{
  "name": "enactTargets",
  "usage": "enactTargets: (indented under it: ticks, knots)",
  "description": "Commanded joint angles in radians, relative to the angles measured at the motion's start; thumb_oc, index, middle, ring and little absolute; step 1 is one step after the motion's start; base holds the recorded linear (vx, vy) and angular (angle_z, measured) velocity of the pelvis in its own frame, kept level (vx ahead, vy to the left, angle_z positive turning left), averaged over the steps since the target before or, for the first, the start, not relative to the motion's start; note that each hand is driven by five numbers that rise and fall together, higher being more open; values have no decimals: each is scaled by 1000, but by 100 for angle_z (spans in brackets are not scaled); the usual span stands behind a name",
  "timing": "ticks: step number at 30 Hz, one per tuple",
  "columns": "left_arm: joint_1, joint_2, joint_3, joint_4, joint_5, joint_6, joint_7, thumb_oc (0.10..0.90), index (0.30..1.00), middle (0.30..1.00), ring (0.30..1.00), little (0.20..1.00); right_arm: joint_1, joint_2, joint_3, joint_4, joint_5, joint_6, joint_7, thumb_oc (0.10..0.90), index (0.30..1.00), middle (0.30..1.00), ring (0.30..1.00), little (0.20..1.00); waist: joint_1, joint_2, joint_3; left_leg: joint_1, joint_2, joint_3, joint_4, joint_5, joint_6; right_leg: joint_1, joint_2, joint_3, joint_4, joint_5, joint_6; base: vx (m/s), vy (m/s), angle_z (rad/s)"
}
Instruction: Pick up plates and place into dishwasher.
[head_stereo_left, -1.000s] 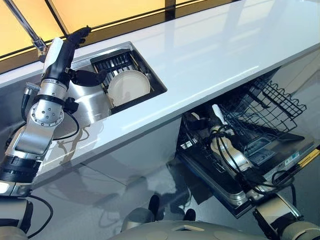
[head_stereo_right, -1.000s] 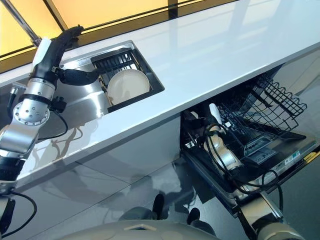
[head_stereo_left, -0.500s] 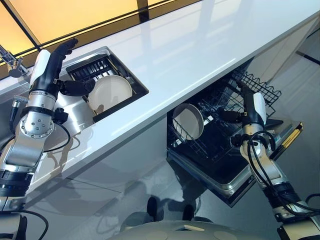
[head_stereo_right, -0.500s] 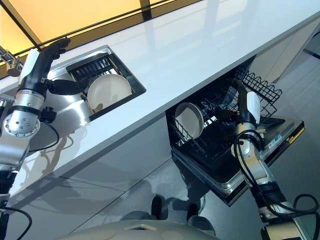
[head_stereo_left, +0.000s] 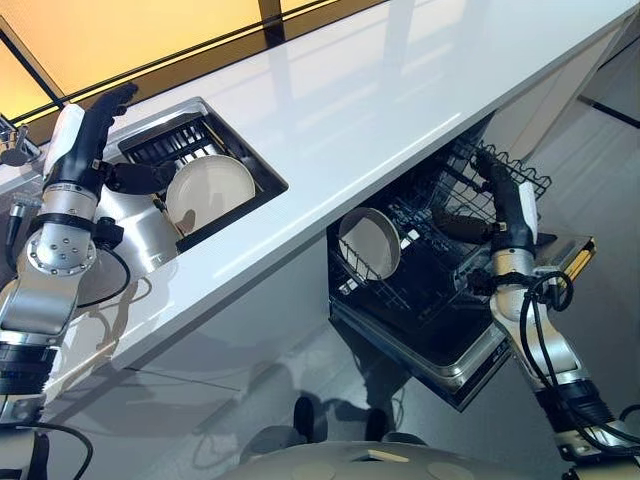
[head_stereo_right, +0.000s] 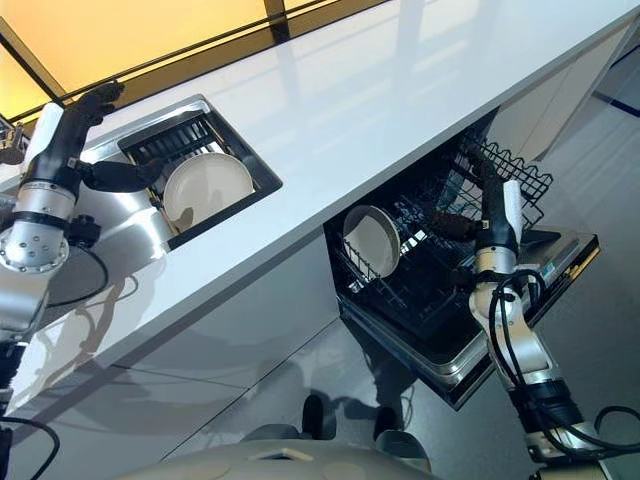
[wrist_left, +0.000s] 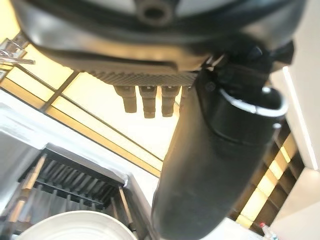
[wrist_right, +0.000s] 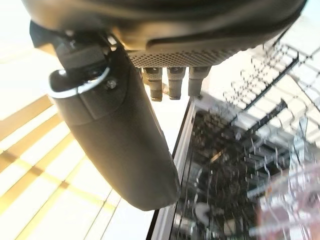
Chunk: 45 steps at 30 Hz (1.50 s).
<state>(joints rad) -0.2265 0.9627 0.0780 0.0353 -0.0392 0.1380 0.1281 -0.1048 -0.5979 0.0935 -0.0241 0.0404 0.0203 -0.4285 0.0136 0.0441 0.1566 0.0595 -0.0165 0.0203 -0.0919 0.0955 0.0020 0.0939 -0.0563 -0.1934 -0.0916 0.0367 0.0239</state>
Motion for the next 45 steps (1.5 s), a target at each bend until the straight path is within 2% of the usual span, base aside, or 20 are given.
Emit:
enactTargets:
  ticks: [1, 8, 20, 22, 26, 31, 40, 45]
  knots:
    - [-110, 147, 55, 95, 14, -18, 11, 800, 900, 900, 900, 900, -51, -120, -56, -177, 11, -121, -45, 800, 900, 900, 900, 900, -26, -4, -77, 49, -6, 51, 5, -89, -34, 18, -48, 4, 4, 23, 112, 24, 28, -4]
    - [-211, 215, -16, 255, -77, -16, -82, 800, 900, 900, 900, 900, -60, -194, -104, -215, 22, -112, -28, 800, 900, 900, 900, 900, -58, 3, -68, 49, -8, 75, 5, -92, -29, 5, -44, 26, 7, 25, 115, 51, 40, -8]
    - [-262, 197, -52, 365, -154, 33, -145, 800, 900, 900, 900, 900, -1, -240, -155, -236, 36, -84, 60, 800, 900, 900, 900, 900, -101, 1, -47, 46, -11, 103, 5, -107, -21, -15, -36, 60, 6, 21, 121, 61, 50, -12]
    - [-286, 188, -77, 379, -133, 45, -146, 800, 900, 900, 900, 900, -5, -247, -151, -235, 33, -83, 68, 800, 900, 900, 900, 900, -111, -1, -35, 41, -10, 111, 5, -106, -19, -26, -37, 65, 8, 23, 121, 46, 67, -13]
    - [-315, 186, -116, 401, -54, 28, -146, 800, 900, 900, 900, 900, -24, -268, -153, -239, 23, -68, 74, 800, 900, 900, 900, 900, -121, -4, -10, 27, -10, 121, 5, -103, -17, -47, -38, 76, 13, 26, 120, 34, 81, -8]
    - [-318, 196, -129, 434, -35, 21, -99, 800, 900, 900, 900, 900, -46, -308, -163, -232, 37, -67, 81, 800, 900, 900, 900, 900, -129, -14, 33, 5, -9, 128, 9, -99, -15, -76, -38, 88, 21, 28, 117, -26, 95, -13]
    - [-336, 230, -153, 491, 20, 13, -74, 800, 900, 900, 900, 900, -55, -344, -169, -243, 65, -71, 82, 800, 900, 900, 900, 900, -128, -37, 95, -28, -6, 132, 13, -89, -11, -112, -42, 88, 38, 31, 121, -34, 39, -4]
    - [-363, 264, -186, 516, 77, 12, -96, 800, 900, 900, 900, 900, -64, -360, -161, -245, 101, -68, 82, 800, 900, 900, 900, 900, -124, -47, 120, -41, -4, 131, 12, -85, -11, -126, -45, 82, 43, 35, 125, -48, 16, 4]
